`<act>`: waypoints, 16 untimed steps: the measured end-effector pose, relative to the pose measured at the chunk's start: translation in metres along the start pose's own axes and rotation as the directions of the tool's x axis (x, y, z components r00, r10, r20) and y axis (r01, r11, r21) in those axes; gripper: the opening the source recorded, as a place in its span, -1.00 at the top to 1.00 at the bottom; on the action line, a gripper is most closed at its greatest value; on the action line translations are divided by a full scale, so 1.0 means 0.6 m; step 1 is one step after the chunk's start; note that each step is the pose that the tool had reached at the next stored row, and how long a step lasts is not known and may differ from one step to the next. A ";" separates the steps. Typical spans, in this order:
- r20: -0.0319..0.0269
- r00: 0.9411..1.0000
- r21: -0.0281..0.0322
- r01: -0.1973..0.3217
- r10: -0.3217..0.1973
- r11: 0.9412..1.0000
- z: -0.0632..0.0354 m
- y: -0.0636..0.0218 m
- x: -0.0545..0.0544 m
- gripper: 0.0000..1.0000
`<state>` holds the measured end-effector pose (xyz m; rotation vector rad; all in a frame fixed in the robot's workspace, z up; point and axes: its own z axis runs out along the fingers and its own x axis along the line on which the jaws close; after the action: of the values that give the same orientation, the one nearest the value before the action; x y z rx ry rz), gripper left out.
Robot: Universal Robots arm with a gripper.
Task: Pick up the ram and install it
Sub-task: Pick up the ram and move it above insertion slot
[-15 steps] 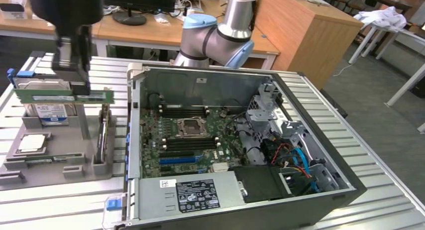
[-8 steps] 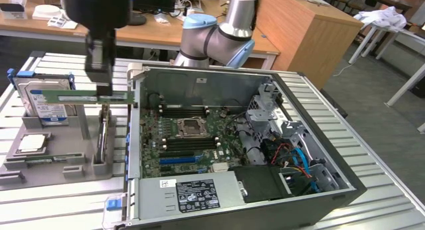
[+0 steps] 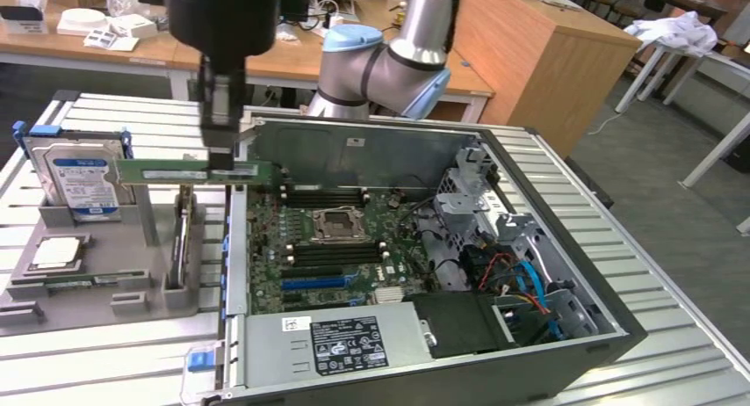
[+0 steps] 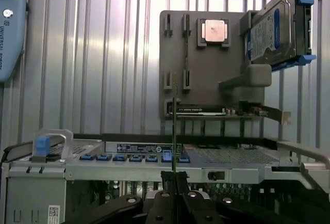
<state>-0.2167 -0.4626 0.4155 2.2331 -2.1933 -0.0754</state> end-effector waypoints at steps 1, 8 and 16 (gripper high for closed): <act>0.000 1.000 0.000 0.000 0.000 1.000 0.000 -0.007 0.000 0.77; 0.000 1.000 -0.001 0.000 0.000 1.000 -0.002 -0.053 0.001 0.77; 0.000 1.000 -0.002 0.000 0.000 1.000 -0.004 -0.110 0.002 0.77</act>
<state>-0.1509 -0.4628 0.4155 2.2320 -2.1920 -0.0782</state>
